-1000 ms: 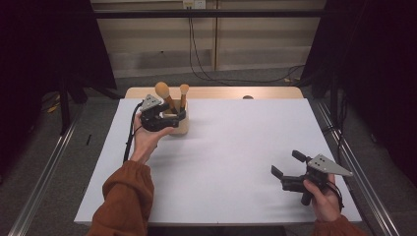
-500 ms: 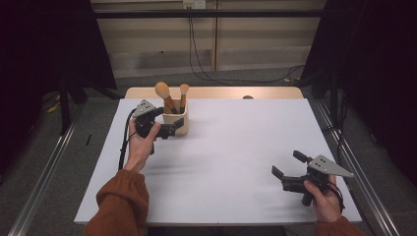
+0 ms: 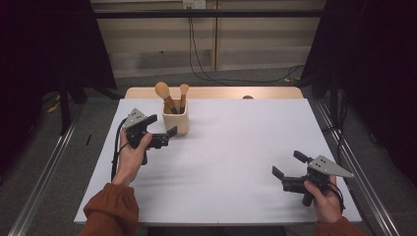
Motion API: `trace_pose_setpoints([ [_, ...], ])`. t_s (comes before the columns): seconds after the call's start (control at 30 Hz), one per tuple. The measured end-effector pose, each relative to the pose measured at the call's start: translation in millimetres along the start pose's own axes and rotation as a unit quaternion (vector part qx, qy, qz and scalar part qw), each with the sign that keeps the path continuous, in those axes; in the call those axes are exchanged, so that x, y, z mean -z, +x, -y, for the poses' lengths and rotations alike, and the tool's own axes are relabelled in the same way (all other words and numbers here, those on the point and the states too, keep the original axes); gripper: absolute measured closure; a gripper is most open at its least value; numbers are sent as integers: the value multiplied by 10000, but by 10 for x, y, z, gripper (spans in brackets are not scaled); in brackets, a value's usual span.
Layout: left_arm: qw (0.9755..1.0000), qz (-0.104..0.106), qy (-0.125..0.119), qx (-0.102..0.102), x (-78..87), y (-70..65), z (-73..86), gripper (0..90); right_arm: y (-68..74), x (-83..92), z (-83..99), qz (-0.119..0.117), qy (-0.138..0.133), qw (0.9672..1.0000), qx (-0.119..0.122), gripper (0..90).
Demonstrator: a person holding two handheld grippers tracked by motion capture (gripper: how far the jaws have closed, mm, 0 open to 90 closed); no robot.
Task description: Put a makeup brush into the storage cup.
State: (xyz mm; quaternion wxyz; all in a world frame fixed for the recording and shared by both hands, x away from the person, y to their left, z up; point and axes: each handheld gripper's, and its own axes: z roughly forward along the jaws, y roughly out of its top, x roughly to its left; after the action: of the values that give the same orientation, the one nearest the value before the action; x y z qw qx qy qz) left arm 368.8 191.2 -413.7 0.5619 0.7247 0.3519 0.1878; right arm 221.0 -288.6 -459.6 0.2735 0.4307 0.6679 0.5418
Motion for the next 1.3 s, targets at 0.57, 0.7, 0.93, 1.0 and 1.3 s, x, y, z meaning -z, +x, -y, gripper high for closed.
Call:
trace_pose_setpoints([
  [0.57, 9997, -86, -145, -196, 426, -184, 278, 45, 1, 30, 9, 52, 0, 10000, -12, 0],
  [0.7, 9998, -76, -153, -123, 533, -221, 350, 45, -5, 46, 13, 64, 2, 10000, -30, 0],
  [0.93, 9996, -211, -170, -18, 741, -288, 497, 44, 6, 41, 12, 36, -10, 10000, -39, 0],
  [1.0, 9992, -318, -204, -95, 809, -307, 519, 44, 12, 46, 8, 30, -38, 10000, -19, 0],
  [1.3, 9988, -437, -144, -140, 992, -307, 709, 38, 6, 57, 14, 73, -38, 10000, -25, 0],
])
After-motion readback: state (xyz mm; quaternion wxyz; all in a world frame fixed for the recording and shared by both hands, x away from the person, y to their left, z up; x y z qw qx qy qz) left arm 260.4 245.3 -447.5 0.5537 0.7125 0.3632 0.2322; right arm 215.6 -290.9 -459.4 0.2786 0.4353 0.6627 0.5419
